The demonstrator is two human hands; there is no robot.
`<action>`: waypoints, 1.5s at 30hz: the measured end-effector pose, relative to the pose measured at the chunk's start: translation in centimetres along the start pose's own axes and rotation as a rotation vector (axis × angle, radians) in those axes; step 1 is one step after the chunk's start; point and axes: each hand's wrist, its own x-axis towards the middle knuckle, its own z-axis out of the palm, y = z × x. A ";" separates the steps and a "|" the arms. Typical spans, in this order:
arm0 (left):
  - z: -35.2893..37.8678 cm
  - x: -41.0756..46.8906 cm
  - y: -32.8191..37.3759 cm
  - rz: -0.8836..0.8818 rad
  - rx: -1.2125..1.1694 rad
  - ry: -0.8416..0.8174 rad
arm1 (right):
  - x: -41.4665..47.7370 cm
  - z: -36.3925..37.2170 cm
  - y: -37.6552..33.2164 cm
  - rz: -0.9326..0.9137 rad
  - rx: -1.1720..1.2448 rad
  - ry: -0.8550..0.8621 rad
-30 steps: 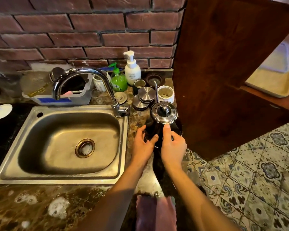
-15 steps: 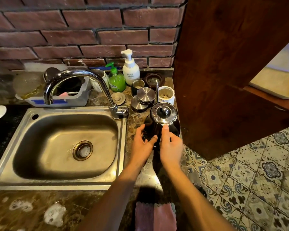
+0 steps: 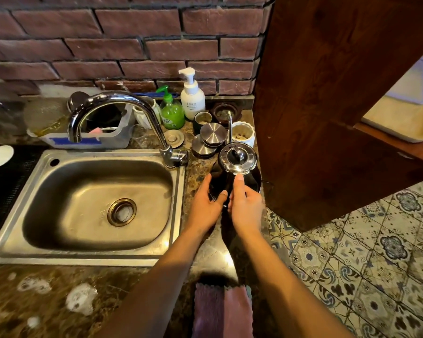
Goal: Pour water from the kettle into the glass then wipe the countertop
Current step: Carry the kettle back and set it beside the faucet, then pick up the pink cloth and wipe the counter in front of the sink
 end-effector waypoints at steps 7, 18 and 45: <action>-1.1 -4.2 -1.3 -0.036 0.128 -0.099 | -2.0 -2.7 0.3 0.014 -0.241 -0.174; -2.9 -16.3 -11.9 -0.248 0.630 -0.084 | -11.9 -8.3 8.6 0.094 -0.972 -0.535; -8.6 -23.4 -7.2 -0.268 -0.931 -0.094 | -20.4 -4.0 6.2 0.769 0.666 -0.628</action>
